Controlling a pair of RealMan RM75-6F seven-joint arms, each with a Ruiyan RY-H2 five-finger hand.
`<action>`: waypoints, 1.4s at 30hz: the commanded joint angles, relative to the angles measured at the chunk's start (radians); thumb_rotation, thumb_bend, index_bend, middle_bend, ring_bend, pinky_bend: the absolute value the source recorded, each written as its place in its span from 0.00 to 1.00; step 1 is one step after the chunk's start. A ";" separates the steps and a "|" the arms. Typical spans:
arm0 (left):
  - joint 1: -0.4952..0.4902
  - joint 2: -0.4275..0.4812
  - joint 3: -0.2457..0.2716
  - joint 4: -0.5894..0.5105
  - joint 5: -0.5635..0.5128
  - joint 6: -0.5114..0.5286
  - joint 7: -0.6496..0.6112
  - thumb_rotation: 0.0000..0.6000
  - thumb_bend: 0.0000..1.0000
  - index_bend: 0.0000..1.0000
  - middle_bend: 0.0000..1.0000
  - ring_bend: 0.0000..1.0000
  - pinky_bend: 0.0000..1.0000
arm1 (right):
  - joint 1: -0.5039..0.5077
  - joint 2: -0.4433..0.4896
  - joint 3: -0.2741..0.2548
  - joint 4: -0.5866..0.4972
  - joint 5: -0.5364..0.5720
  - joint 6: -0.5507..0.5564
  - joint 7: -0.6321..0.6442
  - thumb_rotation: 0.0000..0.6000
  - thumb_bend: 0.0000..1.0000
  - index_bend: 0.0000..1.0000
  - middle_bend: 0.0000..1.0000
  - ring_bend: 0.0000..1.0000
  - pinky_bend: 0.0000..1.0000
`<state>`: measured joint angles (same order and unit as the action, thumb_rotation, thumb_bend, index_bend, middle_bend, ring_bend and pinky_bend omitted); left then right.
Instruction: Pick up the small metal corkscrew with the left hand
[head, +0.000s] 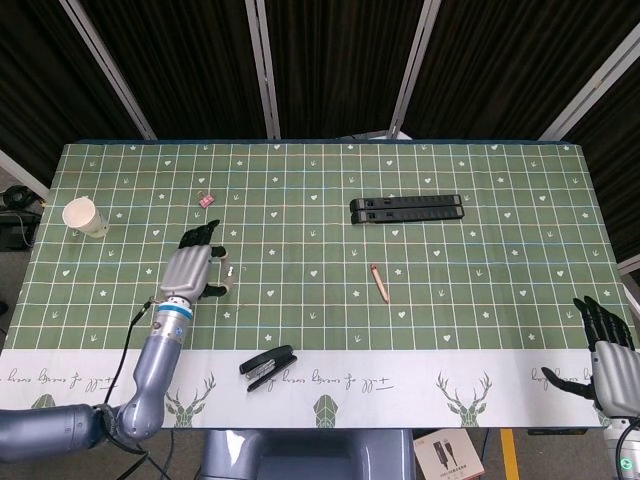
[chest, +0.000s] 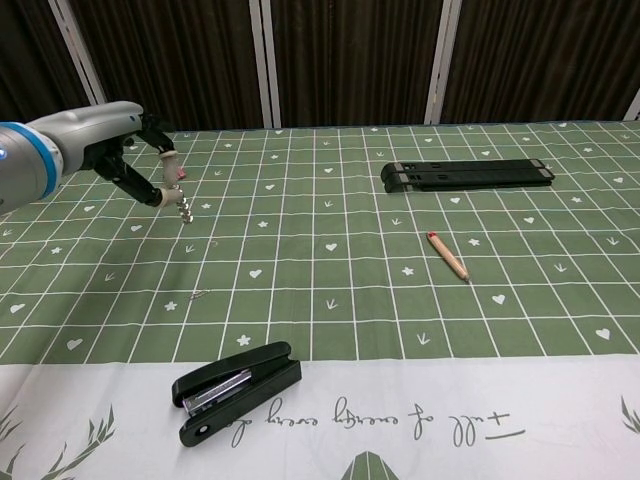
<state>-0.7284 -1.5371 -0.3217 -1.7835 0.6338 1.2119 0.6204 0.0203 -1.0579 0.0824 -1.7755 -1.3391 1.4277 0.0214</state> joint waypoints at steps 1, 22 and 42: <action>0.019 0.027 0.018 -0.035 -0.003 0.002 -0.022 1.00 0.44 0.63 0.00 0.00 0.00 | 0.000 -0.001 0.000 0.000 0.000 0.002 -0.004 1.00 0.09 0.06 0.00 0.00 0.04; 0.036 -0.012 0.073 -0.048 -0.025 -0.013 -0.105 1.00 0.44 0.63 0.00 0.00 0.00 | -0.004 -0.005 0.001 0.008 -0.004 0.013 -0.017 1.00 0.09 0.06 0.00 0.00 0.04; 0.019 -0.033 0.086 -0.051 -0.043 -0.001 -0.092 1.00 0.44 0.64 0.00 0.00 0.00 | -0.006 -0.005 0.001 0.009 -0.008 0.017 -0.016 1.00 0.09 0.06 0.00 0.00 0.04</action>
<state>-0.7100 -1.5699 -0.2352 -1.8346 0.5911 1.2104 0.5283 0.0141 -1.0633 0.0833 -1.7664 -1.3474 1.4443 0.0057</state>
